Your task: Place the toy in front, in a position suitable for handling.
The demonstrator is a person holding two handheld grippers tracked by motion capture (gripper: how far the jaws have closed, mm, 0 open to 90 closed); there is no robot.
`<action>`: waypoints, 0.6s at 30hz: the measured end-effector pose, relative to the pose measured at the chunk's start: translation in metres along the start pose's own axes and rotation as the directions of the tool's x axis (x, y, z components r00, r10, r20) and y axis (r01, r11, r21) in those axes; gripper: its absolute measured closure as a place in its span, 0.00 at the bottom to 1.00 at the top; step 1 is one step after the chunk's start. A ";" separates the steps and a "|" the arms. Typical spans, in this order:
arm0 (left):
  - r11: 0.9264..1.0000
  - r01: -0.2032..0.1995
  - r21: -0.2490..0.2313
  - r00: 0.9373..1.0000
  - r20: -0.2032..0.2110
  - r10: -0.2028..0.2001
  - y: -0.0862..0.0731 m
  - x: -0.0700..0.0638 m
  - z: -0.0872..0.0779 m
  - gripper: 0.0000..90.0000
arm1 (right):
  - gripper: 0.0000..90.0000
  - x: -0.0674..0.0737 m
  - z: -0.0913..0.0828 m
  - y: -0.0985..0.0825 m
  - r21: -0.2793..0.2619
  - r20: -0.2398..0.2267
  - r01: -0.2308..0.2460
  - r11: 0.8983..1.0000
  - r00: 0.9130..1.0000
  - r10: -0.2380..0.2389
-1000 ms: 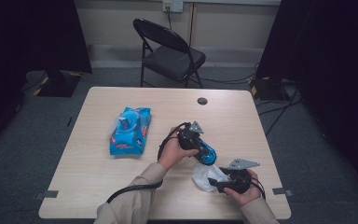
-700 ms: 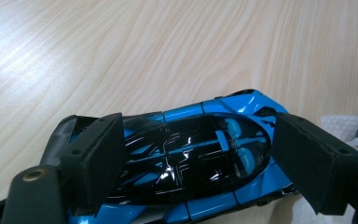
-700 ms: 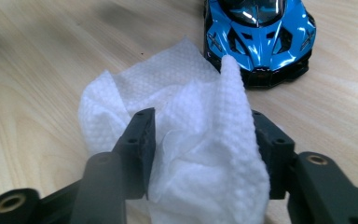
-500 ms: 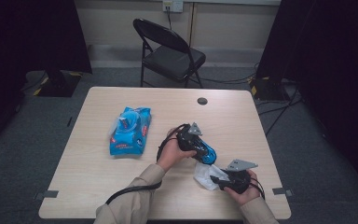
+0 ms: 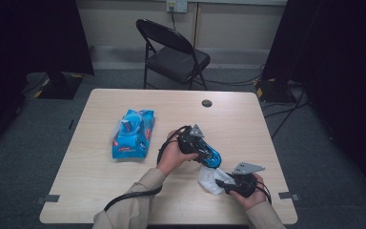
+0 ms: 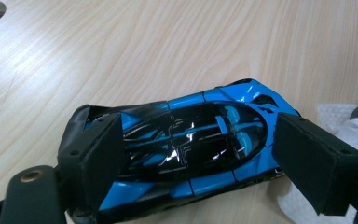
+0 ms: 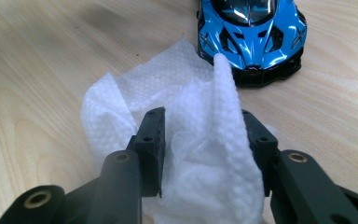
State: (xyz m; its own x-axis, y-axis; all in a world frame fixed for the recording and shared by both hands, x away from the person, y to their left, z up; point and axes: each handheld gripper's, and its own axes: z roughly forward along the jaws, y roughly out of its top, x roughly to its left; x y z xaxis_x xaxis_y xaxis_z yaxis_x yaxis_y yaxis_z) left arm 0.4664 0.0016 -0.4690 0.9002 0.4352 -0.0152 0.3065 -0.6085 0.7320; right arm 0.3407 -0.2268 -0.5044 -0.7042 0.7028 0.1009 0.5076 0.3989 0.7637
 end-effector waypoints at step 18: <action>1.000 0.019 0.003 0.999 -0.038 -0.019 -0.006 -0.007 0.011 0.08 | 0.65 0.000 0.000 0.001 0.005 -0.001 -0.004 1.000 1.000 0.004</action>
State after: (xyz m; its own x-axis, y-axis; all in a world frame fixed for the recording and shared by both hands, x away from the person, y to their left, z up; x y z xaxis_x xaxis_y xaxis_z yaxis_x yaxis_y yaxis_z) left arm 0.4619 -0.0054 -0.4806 0.8816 0.4720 -0.0032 0.3248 -0.6017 0.7297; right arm 0.3412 -0.2265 -0.5039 -0.7023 0.7042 0.1048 0.5131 0.3987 0.7601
